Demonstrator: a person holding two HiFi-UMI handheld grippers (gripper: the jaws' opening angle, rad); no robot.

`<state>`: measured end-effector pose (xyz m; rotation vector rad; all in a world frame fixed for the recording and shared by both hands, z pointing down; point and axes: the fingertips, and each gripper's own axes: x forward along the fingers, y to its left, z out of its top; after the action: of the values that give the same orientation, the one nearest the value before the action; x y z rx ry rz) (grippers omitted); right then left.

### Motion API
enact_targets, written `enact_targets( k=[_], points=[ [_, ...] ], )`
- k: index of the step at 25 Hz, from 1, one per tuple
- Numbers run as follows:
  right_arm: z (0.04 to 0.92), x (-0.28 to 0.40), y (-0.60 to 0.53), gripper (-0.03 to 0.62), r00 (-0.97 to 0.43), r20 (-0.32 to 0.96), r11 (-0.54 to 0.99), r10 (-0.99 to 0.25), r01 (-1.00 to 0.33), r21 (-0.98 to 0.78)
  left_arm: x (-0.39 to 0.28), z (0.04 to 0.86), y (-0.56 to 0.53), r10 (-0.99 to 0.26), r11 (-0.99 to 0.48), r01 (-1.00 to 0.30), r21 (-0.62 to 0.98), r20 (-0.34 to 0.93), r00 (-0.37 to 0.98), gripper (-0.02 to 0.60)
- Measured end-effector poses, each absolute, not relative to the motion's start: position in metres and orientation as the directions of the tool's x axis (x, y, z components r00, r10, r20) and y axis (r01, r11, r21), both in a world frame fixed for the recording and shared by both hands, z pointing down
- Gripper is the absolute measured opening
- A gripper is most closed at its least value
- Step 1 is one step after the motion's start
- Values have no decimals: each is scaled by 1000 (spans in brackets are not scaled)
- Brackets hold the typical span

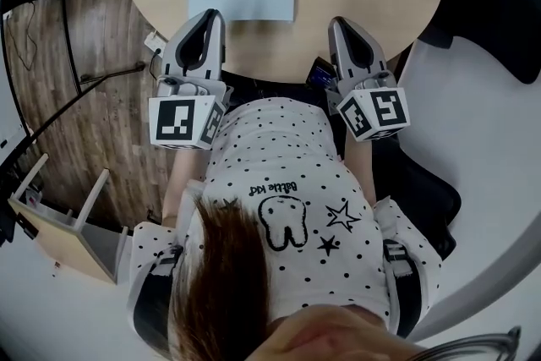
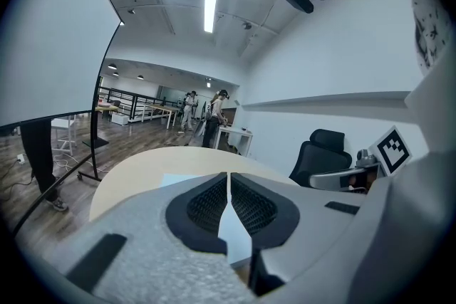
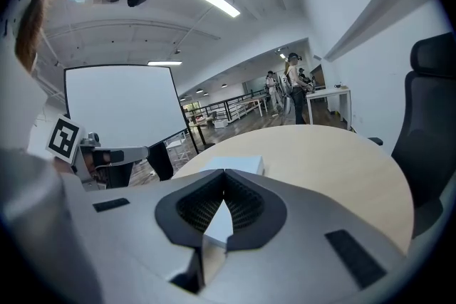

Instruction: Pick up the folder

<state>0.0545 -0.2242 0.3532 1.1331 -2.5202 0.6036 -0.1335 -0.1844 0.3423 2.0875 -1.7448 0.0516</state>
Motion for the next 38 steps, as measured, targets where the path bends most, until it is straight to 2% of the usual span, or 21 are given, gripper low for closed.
enact_targets(
  k=[24,38],
  points=[
    [360,75,-156,6,-575,371,521,-729,-818,-244,-112,353,-142,-918,-247,-936,252,248,309,26],
    [344,79,-176,8,-584,334,546,-740,-811,-211,-134,355,-165,-928,-203,-958,202,272,254,28]
  ],
)
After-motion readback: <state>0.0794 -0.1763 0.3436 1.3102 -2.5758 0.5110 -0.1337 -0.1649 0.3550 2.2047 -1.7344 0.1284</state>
